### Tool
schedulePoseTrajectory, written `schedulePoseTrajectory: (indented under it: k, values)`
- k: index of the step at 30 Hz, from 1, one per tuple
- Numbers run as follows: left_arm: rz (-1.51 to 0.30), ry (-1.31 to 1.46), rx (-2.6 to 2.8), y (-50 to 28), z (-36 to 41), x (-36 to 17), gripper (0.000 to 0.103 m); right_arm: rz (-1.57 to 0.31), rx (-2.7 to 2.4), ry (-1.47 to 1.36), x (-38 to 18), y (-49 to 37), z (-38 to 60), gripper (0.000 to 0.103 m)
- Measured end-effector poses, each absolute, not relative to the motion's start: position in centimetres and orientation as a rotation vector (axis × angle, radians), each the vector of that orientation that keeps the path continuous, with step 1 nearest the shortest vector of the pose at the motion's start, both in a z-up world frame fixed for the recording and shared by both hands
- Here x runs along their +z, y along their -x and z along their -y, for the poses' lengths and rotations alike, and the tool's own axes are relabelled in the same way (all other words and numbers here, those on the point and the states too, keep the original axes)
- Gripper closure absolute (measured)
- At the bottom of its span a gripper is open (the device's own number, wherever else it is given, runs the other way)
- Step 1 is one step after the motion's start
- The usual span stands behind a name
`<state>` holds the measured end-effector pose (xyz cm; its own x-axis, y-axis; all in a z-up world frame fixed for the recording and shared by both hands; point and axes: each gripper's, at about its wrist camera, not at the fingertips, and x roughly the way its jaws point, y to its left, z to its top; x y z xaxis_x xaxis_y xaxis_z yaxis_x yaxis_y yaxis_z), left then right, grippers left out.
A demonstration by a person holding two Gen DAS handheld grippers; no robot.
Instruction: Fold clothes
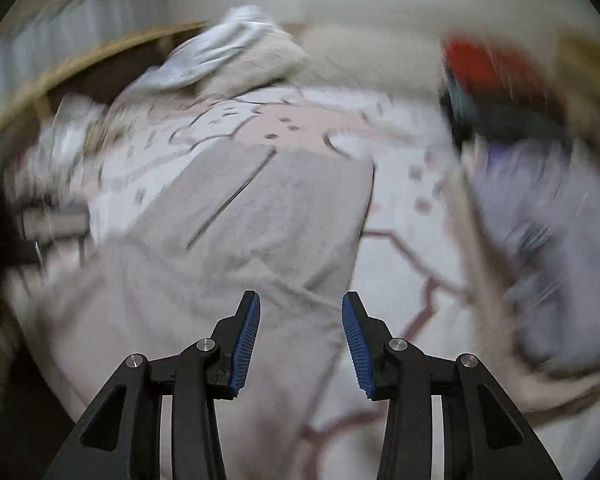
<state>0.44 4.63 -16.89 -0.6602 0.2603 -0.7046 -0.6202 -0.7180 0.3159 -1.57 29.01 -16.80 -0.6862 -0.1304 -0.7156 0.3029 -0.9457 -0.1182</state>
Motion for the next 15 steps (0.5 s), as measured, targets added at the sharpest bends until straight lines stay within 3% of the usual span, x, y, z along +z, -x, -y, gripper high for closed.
schedulePoseTrajectory:
  k: [2,4,9,15]
  values:
    - [-0.871,0.792,2.338,-4.3,-4.9,-16.9,0.057,-0.564,-2.624,-1.039,-17.3,-1.9,-27.3,0.06]
    - [-0.952,0.73,2.321,-7.3,-5.0,-17.4,0.057,-0.675,-2.554,-1.005,-18.3,-5.0,-26.6,0.06]
    - [-1.16,0.633,2.219,-13.3,-4.7,-20.6,0.056,-0.882,-2.378,-0.991,-21.9,-10.1,-24.9,0.06]
    - [-1.304,0.618,2.157,-14.5,-6.1,-24.6,0.056,-1.061,-2.354,-0.93,-24.4,-11.5,-22.7,0.06]
